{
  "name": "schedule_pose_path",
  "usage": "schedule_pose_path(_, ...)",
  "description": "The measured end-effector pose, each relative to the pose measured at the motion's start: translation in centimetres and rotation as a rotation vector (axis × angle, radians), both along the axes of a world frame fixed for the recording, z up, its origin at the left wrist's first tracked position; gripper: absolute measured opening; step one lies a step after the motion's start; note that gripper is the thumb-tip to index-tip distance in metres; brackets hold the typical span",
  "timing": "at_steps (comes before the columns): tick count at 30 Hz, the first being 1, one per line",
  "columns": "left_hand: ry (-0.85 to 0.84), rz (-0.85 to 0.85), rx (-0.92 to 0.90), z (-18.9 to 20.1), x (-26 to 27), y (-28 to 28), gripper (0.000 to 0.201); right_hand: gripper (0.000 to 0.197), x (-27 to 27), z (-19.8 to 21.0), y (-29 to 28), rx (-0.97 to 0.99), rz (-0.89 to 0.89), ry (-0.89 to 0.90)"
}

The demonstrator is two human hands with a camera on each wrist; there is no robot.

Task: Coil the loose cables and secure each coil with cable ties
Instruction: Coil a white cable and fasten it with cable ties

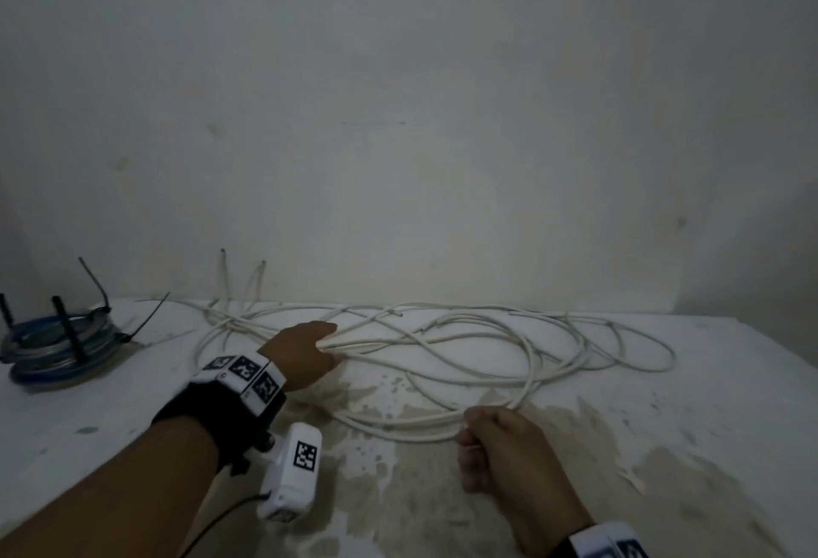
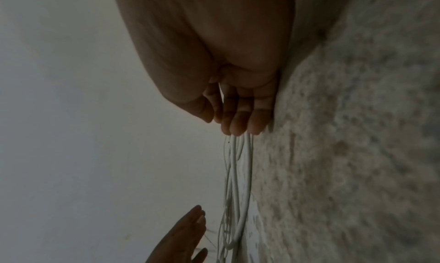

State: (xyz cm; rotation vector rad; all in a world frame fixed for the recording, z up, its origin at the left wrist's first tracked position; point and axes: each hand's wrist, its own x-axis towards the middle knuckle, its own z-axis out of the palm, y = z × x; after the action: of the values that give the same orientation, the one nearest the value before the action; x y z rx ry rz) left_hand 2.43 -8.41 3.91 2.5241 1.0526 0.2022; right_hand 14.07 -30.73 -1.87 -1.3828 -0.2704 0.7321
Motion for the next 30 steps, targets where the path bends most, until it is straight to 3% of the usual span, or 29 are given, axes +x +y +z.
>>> schedule_pose_path(3,0.129,0.024,-0.002,-1.2,1.0,1.5,0.060,0.018,0.5,-0.4,0.2,-0.008,-0.001,0.026)
schedule_pose_path(7,0.166,0.038,0.082,-2.5,2.0,1.8,0.051,0.018,0.7,-0.8,0.4,-0.004,0.013,0.019)
schedule_pose_path(12,0.246,-0.008,0.121,-3.4,2.2,2.6,0.066,0.018,0.8,-1.3,0.6,-0.014,0.019,-0.029)
schedule_pose_path(16,0.271,-0.021,0.157,-2.9,2.2,2.6,0.048,0.006,0.8,-1.6,0.6,-0.008,0.059,-0.050)
schedule_pose_path(22,0.312,-0.008,0.286,-1.6,2.1,1.6,0.017,0.019,1.3,-2.0,0.8,-0.049,0.103,-0.079)
schedule_pose_path(28,0.278,-0.114,0.240,-2.1,1.6,1.5,0.035,0.016,1.2,-2.4,0.9,-0.034,0.090,-0.107)
schedule_pose_path(30,0.304,-0.149,0.248,-2.2,1.5,1.5,0.032,0.015,1.3,-2.4,0.9,-0.028,0.094,-0.105)
